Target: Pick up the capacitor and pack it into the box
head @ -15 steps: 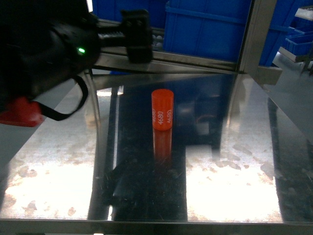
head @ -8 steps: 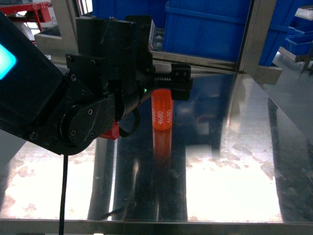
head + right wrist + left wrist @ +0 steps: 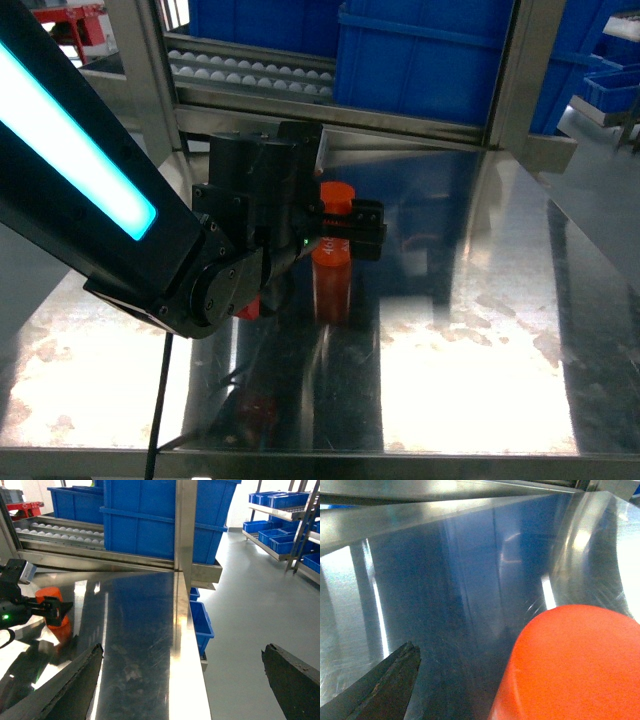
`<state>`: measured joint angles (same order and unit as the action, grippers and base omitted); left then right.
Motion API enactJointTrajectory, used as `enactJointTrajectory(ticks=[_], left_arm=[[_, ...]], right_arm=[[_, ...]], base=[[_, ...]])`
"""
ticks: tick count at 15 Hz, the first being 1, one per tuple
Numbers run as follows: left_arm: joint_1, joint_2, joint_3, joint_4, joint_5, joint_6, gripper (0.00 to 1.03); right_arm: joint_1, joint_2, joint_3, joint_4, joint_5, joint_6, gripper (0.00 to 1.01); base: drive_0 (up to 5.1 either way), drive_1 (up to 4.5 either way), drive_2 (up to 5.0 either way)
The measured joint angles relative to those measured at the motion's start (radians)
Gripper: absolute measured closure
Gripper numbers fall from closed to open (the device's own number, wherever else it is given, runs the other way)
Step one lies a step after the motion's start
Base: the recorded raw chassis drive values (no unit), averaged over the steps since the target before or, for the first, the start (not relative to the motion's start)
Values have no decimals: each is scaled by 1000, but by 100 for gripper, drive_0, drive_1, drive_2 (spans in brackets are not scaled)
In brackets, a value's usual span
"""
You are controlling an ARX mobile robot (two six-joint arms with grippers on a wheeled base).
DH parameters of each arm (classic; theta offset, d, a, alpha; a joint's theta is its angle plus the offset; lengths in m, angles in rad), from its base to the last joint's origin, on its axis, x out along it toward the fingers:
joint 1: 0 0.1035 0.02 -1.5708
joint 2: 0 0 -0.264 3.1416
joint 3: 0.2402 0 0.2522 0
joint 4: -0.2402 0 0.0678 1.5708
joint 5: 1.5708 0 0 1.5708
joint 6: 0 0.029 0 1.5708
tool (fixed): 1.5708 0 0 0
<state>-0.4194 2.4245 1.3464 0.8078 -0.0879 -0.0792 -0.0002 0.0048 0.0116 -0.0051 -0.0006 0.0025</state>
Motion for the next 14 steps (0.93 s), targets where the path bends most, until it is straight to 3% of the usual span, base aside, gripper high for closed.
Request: enactJointTrajectory(ticks=[1, 3, 5, 7, 10, 13, 14], left_arm=[[2, 3, 0, -8, 3, 0, 8], [1, 3, 0, -6, 12, -8, 31], [-2, -17, -34, -2, -24, -20, 56], [8, -106, -129, 29, -112, -11, 59], [51, -390, -336, 130, -175, 23, 59], [137, -751, -616, 63, -271, 27, 59], [175, -870, -690, 21, -279, 24, 59]], right_arm=[[0, 0, 0, 0, 0, 0, 3], [0, 0, 0, 0, 0, 0, 3], [0, 0, 0, 0, 0, 0, 3], [0, 0, 0, 0, 0, 0, 3], [0, 0, 0, 0, 0, 0, 3], [0, 0, 0, 0, 1, 0, 3], [0, 0, 0, 0, 0, 0, 3]], base=[[0, 0, 0], [0, 0, 0], [0, 0, 0], [0, 0, 0], [0, 0, 0], [0, 0, 0], [0, 0, 0]])
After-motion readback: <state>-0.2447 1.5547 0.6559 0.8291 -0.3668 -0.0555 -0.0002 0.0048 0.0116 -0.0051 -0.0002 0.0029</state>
